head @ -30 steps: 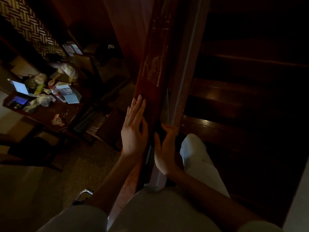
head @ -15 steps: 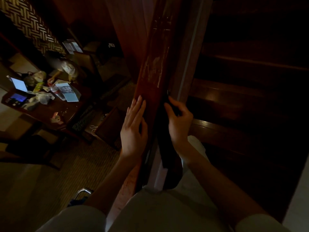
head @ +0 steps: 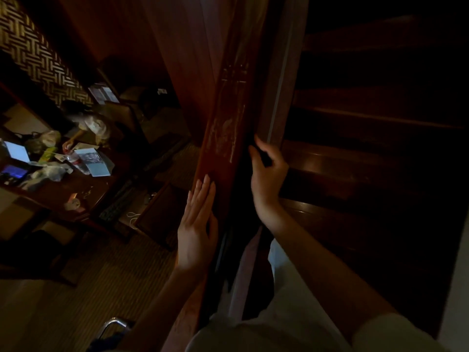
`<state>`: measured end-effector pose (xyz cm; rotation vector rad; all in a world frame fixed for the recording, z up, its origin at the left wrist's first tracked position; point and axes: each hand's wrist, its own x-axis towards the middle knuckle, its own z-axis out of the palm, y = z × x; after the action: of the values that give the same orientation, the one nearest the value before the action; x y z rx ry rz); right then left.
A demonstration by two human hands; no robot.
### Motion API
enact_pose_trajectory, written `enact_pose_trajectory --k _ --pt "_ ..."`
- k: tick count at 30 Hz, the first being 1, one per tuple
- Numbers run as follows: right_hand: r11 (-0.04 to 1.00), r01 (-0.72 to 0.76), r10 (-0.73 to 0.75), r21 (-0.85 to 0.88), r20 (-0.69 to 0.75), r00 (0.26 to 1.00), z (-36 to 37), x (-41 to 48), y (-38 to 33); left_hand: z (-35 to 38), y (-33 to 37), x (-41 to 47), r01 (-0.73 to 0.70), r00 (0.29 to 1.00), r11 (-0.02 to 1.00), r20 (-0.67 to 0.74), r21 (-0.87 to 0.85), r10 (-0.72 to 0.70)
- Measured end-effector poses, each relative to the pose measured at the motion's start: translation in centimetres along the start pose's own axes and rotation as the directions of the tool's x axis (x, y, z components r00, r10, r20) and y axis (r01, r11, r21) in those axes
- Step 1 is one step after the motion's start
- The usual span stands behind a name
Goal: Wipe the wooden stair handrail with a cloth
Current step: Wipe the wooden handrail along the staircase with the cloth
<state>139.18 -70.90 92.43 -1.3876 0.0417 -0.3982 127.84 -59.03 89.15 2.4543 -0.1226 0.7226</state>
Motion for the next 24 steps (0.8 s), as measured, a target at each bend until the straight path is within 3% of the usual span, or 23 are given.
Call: enact_pose_trajectory --k 2,6,8,14,21,24 --pt "0.999 -0.008 0.008 0.039 0.014 1.0 0.1 0.0 -0.1 0.0 0.0 -0.1 0.009 1.0 1.0 0.002 -0.001 -0.009" --pt "0.983 -0.18 0.171 0.036 0.186 0.968 -2.7 -7.2 2.3 0.1 -0.4 -0.2 -0.002 1.0 1.0 0.002 0.0 0.002" --pt "0.986 -0.162 0.152 0.043 0.171 0.973 -2.6 -6.5 2.3 0.1 -0.4 -0.2 -0.009 1.0 1.0 0.001 -0.002 0.009" --pt "0.999 -0.036 0.036 0.014 -0.009 0.999 1.9 7.1 -2.2 0.0 -0.2 -0.1 -0.001 1.0 1.0 0.001 -0.014 0.001" --pt "0.99 -0.131 0.127 0.041 0.098 0.987 -1.2 -3.3 1.4 0.4 -0.6 0.0 -0.011 1.0 1.0 0.002 -0.009 0.011" --pt "0.995 -0.099 0.099 0.005 0.048 0.994 -0.2 -0.9 0.7 0.4 -0.6 -0.1 -0.013 1.0 1.0 -0.003 -0.009 0.013"
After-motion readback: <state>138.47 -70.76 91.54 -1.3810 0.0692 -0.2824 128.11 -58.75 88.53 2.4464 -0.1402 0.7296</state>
